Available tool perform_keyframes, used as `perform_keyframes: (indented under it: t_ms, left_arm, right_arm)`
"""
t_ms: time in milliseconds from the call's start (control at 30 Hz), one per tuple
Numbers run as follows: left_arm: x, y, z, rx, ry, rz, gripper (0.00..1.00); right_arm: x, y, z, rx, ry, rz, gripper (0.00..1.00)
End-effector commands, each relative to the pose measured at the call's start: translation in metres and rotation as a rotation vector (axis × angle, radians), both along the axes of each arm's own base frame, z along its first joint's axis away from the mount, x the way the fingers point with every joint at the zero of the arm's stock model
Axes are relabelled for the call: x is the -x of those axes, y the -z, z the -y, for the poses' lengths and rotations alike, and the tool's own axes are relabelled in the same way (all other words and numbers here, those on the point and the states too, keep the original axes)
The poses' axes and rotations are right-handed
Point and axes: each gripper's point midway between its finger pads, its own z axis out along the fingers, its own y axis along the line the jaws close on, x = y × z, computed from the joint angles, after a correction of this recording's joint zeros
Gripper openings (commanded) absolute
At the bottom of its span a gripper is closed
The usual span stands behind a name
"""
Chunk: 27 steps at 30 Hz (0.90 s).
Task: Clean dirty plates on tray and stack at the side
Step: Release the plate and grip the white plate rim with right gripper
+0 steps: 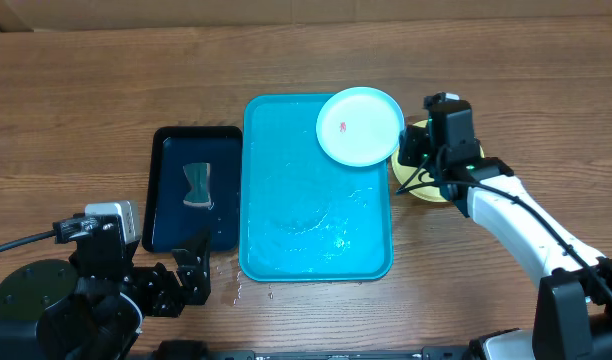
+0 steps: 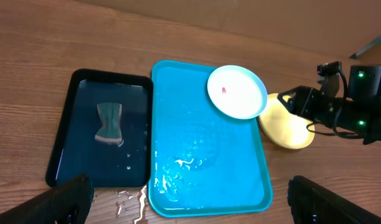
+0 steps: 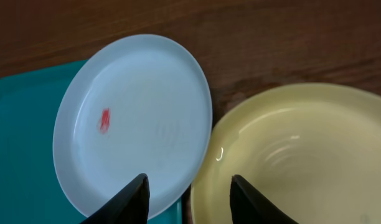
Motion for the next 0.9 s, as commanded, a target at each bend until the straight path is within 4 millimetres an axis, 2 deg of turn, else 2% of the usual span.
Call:
perform_keyframes:
  t_ms: [0, 133, 233, 433, 533, 567, 633, 667, 867]
  left_arm:
    - [0.0, -0.003, 0.001, 0.001, 0.004, 0.01, 1.0]
    - [0.0, -0.003, 0.001, 0.001, 0.004, 0.01, 1.0]
    - [0.0, -0.003, 0.001, 0.001, 0.004, 0.01, 1.0]
    - [0.0, -0.003, 0.001, 0.001, 0.004, 0.01, 1.0]
    - [0.0, -0.003, 0.001, 0.001, 0.004, 0.01, 1.0]
    - [0.0, -0.003, 0.001, 0.001, 0.004, 0.01, 1.0]
    - [0.0, -0.003, 0.001, 0.001, 0.004, 0.01, 1.0]
    - [0.0, -0.003, 0.001, 0.001, 0.004, 0.01, 1.0]
    - [0.0, -0.003, 0.001, 0.001, 0.004, 0.01, 1.0]
  right_arm:
    - [-0.009, -0.007, 0.009, 0.05, 0.051, 0.056, 0.48]
    - [-0.02, -0.012, 0.005, 0.004, 0.082, 0.098, 0.48]
    - [-0.03, -0.006, 0.003, -0.004, 0.084, 0.119, 0.49]
    - [-0.041, 0.029, 0.001, 0.01, 0.088, 0.094, 0.5]
    - [-0.046, 0.038, 0.0, 0.008, 0.088, 0.097, 0.5]
    - [-0.046, 0.039, -0.001, 0.008, 0.088, 0.099, 0.48]
    - [-0.047, 0.038, -0.001, 0.007, 0.088, 0.103, 0.32]
    - [-0.047, 0.038, -0.001, 0.006, 0.088, 0.104, 0.28]
    - [-0.042, 0.044, 0.001, 0.017, 0.088, 0.071, 0.29]
